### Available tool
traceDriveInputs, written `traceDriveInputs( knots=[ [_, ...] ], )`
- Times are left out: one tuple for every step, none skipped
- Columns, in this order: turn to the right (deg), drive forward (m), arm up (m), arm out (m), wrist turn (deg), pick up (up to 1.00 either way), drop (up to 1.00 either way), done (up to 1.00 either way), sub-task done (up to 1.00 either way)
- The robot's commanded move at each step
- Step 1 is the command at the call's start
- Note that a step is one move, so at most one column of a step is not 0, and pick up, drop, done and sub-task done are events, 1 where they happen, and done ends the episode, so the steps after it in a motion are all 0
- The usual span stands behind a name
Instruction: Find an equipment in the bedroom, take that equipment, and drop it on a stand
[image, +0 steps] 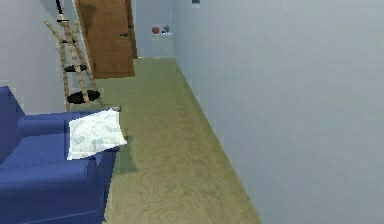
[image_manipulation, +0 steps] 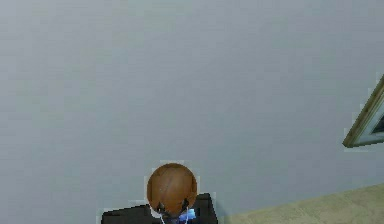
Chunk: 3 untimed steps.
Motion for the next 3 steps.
traceDriveInputs(
  knots=[
    [0.0,0.0,0.1,0.0,0.0,0.0,0.0,0.0,0.0],
    [0.0,0.0,0.0,-0.08,0.0,0.0,0.0,0.0,0.0],
    [0.0,0.0,0.0,0.0,0.0,0.0,0.0,1.0,0.0]
  ],
)
